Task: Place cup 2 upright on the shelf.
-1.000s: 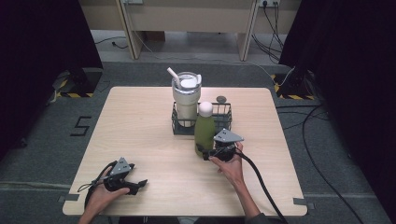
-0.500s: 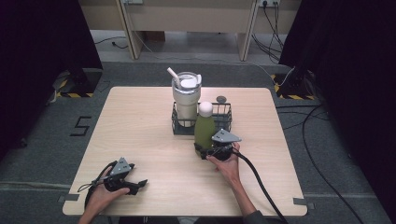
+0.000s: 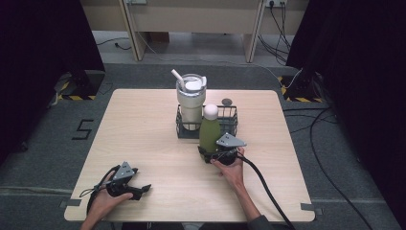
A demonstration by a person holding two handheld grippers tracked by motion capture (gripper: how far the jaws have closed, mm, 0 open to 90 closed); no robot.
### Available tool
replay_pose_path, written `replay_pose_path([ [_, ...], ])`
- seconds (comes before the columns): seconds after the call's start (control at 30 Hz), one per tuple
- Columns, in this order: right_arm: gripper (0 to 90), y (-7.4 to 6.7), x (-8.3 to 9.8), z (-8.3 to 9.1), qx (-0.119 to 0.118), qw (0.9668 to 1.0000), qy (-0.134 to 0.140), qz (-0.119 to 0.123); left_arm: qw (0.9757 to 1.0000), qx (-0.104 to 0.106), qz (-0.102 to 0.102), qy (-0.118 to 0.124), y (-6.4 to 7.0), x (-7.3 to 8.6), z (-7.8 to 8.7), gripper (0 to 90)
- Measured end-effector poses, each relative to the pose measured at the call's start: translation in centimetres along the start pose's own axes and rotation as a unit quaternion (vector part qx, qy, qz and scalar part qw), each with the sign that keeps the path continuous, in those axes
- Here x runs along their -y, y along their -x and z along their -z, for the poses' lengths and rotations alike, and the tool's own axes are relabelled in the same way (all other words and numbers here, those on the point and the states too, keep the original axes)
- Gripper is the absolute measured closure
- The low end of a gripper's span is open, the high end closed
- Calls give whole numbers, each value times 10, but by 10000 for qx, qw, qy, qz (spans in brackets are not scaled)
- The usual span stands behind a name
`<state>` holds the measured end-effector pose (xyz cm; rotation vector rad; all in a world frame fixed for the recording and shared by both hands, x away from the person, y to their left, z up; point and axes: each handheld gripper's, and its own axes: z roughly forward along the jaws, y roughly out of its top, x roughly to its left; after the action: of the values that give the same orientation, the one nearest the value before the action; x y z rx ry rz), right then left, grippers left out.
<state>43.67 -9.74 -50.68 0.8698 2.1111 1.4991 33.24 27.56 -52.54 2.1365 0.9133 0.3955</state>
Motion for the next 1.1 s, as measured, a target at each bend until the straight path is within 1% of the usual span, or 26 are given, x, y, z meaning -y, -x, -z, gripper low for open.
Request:
replay_pose_path([
  [0.2,204,-1,1,0,41,9999,94,41,10000,0,0,1,0,0,0,132],
  [0.23,205,-1,1,0,65,9999,120,82,10000,-1,0,1,0,0,0,132],
  [0.33,207,-3,0,1,145,9998,80,113,10000,0,0,1,0,0,0,132],
  [0.4,207,-3,-1,2,168,9996,87,190,10000,0,0,-1,0,0,0,132],
  [0.5,208,-4,-6,7,245,9994,107,232,10000,0,-1,-1,0,0,0,132],
  [0.6,208,-3,-11,12,236,9993,188,237,10000,0,-1,0,0,0,0,132],
  [0.77,208,-3,-19,19,244,9993,207,204,10000,1,0,-1,0,0,0,132],
  [0.9,209,0,-27,26,240,9994,159,192,10000,0,0,-1,0,0,0,132],
  [1.03,209,4,-34,31,277,9993,91,252,10000,2,-1,-1,0,0,0,132],
  [1.1,209,4,-37,32,265,9993,105,229,10000,2,-1,-3,0,0,0,132],
])
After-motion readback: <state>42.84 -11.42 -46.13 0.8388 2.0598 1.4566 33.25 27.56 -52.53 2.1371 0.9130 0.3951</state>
